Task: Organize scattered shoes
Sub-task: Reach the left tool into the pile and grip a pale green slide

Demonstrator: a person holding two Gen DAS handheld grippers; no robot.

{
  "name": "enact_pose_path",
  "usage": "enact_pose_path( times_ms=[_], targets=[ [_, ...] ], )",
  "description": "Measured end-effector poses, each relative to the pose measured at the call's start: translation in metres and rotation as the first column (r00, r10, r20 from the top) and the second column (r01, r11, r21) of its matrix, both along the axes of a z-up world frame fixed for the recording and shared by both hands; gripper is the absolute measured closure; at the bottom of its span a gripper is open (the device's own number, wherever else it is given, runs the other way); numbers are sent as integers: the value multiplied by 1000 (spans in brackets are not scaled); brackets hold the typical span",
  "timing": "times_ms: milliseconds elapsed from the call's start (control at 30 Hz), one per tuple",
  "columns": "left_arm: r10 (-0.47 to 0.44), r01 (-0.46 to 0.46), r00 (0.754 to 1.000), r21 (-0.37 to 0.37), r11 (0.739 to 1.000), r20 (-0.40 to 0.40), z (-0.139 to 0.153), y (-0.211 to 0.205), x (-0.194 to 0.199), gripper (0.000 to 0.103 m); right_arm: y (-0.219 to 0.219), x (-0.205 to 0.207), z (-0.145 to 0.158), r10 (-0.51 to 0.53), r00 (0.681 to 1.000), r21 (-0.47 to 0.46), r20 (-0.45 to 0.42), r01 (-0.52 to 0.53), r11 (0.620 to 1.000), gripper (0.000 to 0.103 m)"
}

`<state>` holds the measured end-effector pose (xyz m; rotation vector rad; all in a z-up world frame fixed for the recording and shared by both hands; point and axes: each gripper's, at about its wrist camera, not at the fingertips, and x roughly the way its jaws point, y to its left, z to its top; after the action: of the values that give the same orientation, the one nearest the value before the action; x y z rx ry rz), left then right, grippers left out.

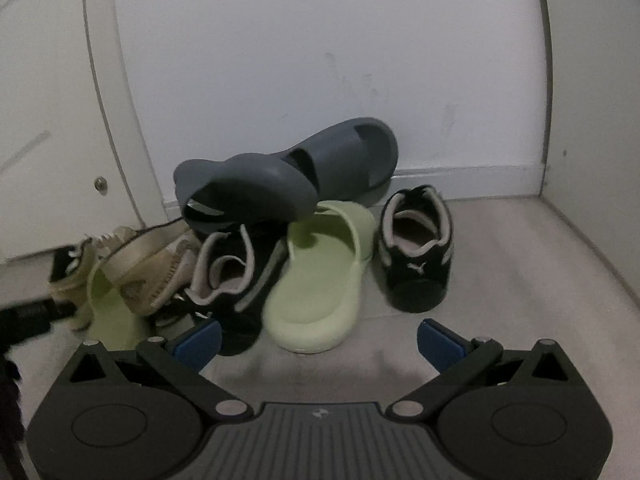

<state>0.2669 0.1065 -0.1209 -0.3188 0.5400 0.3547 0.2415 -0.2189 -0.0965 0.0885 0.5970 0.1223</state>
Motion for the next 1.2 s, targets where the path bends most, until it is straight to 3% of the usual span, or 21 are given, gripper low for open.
enact_pose_path(
  times_ms=[167, 267, 333, 400, 467, 567, 633, 733, 867, 1033, 1200],
  targets=[
    [-7, 7, 1000, 0, 1000, 2, 13, 4, -9, 54, 2, 4, 2, 17, 1000, 27, 0, -17, 999, 0],
    [-50, 47, 998, 87, 995, 27, 38, -8, -12, 53, 2, 4, 5, 26, 1000, 28, 18, -26, 999, 0],
    [-116, 107, 993, 195, 975, 33, 57, -26, -11, 50, 0, 1, 9, 29, 999, 42, 33, -31, 999, 0],
    [-193, 172, 981, 314, 934, 35, 77, -47, -8, 45, -3, 0, 12, 25, 999, 49, 44, -27, 998, 0],
    [-225, 200, 974, 363, 910, 28, 86, -56, 1, 43, -6, -1, 14, 18, 998, 54, 53, -20, 998, 0],
    [-234, 228, 972, 367, 902, -29, 72, -54, 22, 46, -9, -1, 14, 5, 998, 44, 59, -8, 999, 0],
    [-204, 237, 970, 323, 916, -133, 43, -42, 40, 59, -10, -1, 13, 7, 998, 34, 62, -9, 999, 0],
    [-166, 221, 965, 288, 932, -202, 10, -30, 56, 65, -10, -2, 13, 14, 997, 16, 76, -15, 1000, 0],
    [-124, 189, 969, 316, 930, -214, -15, -21, 76, 66, -7, 1, 10, 31, 997, 16, 64, -32, 999, 0],
    [-104, 163, 973, 291, 943, -208, -35, -1, 101, 73, -1, 3, 4, 64, 997, -2, 42, -64, 998, 0],
    [-77, 123, 983, 284, 951, -167, -35, 2, 96, 76, 5, 5, -2, 78, 997, -40, 26, -77, 996, 0]
  ],
)
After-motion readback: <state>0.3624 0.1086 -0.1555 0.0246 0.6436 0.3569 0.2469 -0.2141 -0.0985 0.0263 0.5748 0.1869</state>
